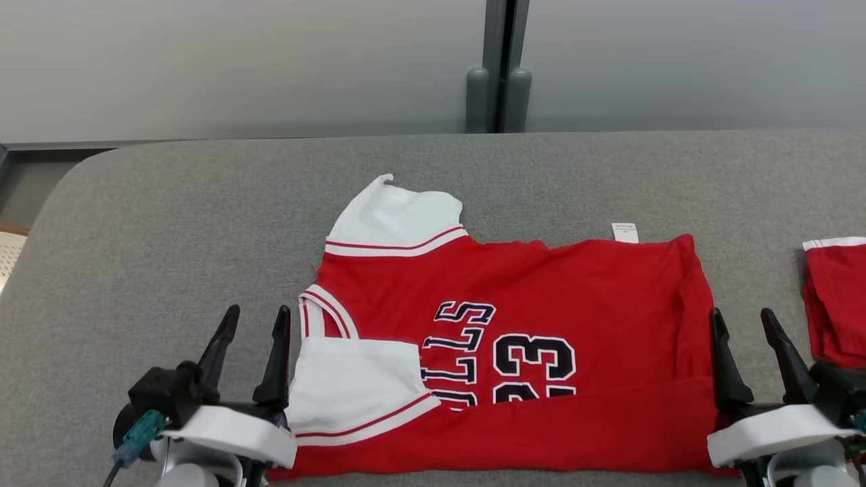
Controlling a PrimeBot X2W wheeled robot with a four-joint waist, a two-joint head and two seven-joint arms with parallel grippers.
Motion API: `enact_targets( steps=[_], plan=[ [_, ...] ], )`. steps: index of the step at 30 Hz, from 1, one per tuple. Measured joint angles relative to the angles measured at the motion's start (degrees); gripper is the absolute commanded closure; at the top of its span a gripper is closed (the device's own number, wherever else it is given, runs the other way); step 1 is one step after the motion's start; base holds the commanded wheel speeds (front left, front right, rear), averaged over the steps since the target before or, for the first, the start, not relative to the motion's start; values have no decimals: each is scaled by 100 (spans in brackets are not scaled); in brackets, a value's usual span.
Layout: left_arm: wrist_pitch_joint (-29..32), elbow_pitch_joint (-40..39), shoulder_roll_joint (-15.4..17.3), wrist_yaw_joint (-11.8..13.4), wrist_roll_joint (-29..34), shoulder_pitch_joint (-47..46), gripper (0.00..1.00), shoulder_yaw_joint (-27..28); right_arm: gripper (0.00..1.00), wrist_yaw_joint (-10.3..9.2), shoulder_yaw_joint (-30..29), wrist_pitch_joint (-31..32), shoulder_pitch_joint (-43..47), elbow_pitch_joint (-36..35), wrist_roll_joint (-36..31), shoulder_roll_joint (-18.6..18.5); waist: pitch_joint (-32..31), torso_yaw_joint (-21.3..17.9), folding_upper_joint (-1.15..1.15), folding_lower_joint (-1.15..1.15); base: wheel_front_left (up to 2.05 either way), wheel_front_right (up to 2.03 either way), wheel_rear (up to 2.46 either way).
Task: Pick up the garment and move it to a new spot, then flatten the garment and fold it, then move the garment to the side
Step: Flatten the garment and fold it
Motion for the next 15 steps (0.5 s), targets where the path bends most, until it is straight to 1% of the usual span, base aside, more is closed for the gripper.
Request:
enact_targets(
  steps=[3, 6, 11, 15],
  plan=[
    [-1, 233, 8, -29, 108, -425, 0, -77, 0, 0, 141, -12, -264, 1, -69, -26, 177, -83, 0, 0, 0, 0, 0],
    [7, 736, 122, -46, 177, -1031, 0, -271, 0, -1, 345, 34, -612, 12, -207, -142, 400, -197, 0, 0, 0, 0, 0],
    [709, 1459, 465, -49, 135, -2327, 0, -645, 0, 0, 593, 148, -1298, 63, -341, -285, 804, -445, 0, 0, 0, 0, 0],
    [1288, 1818, 917, -66, -102, -3330, 0, -1167, 0, 0, 751, 190, -1868, 83, -389, -269, 1179, -689, 0, 0, 0, 0, 0]
  ],
)
